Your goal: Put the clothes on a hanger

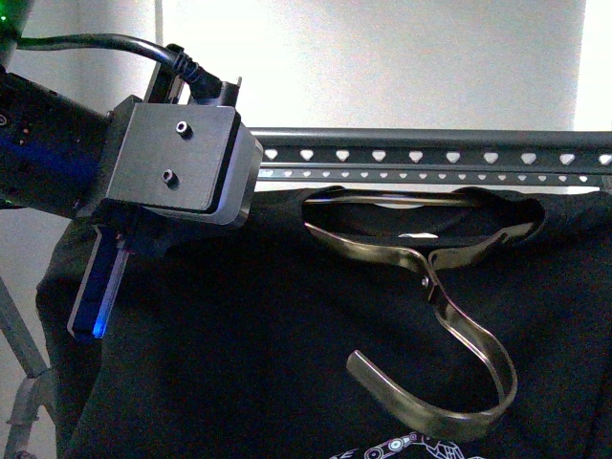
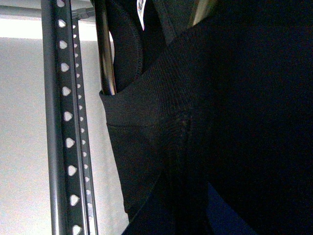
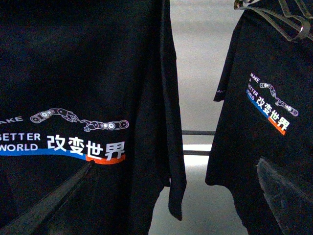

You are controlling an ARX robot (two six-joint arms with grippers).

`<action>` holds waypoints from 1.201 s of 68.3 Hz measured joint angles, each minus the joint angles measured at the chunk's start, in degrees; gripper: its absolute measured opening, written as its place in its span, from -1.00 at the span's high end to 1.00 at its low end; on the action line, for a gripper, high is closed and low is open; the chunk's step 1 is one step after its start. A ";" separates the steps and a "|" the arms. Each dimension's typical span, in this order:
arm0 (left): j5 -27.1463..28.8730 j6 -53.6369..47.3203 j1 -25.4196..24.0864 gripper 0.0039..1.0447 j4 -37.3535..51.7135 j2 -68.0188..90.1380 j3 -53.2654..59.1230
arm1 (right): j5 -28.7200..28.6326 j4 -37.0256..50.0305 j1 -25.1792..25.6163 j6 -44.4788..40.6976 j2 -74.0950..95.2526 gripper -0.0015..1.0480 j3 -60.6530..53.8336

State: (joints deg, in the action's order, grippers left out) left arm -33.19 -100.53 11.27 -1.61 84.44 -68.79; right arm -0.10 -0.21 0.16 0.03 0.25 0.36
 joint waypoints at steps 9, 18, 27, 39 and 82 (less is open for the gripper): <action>0.00 0.00 0.00 0.92 0.00 0.00 0.00 | 0.00 0.00 0.02 0.00 0.00 -0.86 0.00; -0.04 0.00 0.00 0.92 0.00 0.00 0.00 | -6.88 -0.37 1.99 0.68 1.33 -0.86 0.50; -0.02 0.00 0.07 0.92 0.02 0.00 -0.02 | -36.59 9.60 16.79 0.59 15.72 -0.86 4.74; 0.04 0.02 0.02 0.92 0.02 0.02 -0.02 | -45.55 27.12 23.08 -4.11 34.01 -0.86 13.42; 0.11 0.00 0.00 0.92 0.04 0.02 -0.04 | -39.34 35.23 4.02 -79.82 73.77 -0.86 41.81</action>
State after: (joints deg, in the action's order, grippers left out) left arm -33.08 -100.53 11.27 -1.56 84.47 -68.84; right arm -39.44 35.03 4.19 -79.79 74.02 42.17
